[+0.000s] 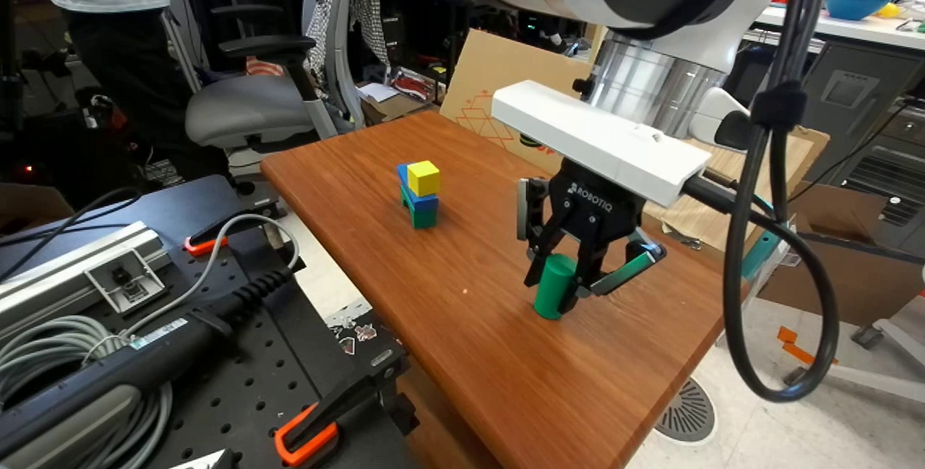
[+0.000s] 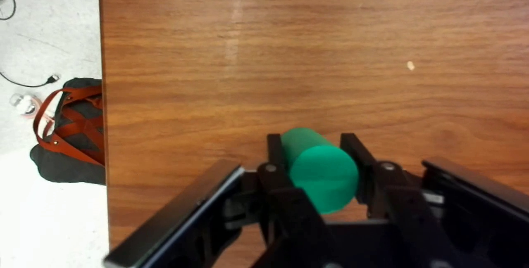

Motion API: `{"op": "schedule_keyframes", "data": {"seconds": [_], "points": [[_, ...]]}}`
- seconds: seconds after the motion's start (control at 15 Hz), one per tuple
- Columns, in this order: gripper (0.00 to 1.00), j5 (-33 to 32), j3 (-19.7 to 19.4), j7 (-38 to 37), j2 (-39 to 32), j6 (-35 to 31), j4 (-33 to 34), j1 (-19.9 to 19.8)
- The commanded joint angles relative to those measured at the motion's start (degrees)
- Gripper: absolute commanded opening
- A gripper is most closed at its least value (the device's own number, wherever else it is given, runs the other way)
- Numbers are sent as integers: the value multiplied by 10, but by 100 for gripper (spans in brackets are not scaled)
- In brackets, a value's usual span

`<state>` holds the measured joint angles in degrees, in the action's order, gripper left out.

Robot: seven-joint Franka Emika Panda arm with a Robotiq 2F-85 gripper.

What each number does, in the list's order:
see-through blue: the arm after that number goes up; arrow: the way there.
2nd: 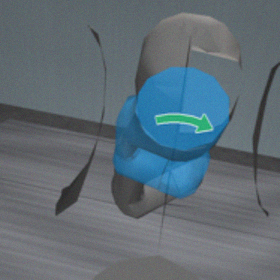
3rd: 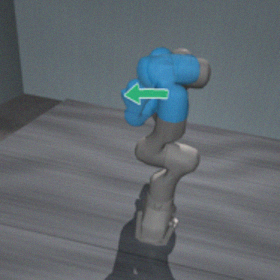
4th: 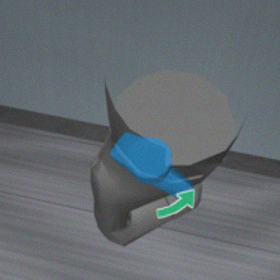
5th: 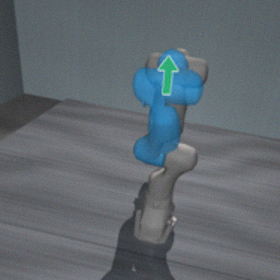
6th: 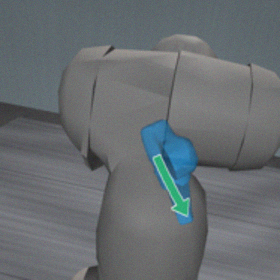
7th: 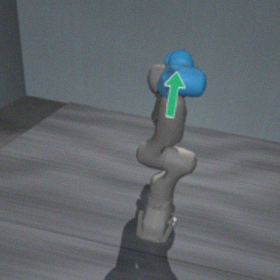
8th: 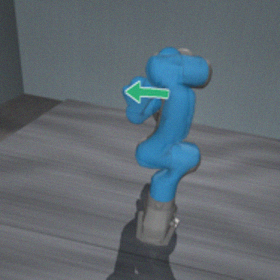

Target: Move the green block to the right side of the desk

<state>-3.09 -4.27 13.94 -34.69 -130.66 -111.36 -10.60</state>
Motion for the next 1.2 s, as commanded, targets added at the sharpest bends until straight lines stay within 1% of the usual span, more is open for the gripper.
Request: {"op": "schedule_keyframes", "data": {"seconds": [0.0,0.2,0.27,0.47,0.73,0.87,0.93,1.0,1.13], "points": [[73,0,4,-3,-3,-15,6,1],[97,-2,8,-3,18,-22,-6,7],[100,-6,8,-5,30,-26,-12,12],[100,-9,13,-13,71,-27,-26,28],[100,-28,15,-40,131,-28,-41,64],[100,-16,26,-40,151,1,-43,71],[100,-6,33,-32,157,27,-40,72],[100,-14,26,-33,128,1,-20,69],[100,-13,29,-33,134,6,-22,72]]}}
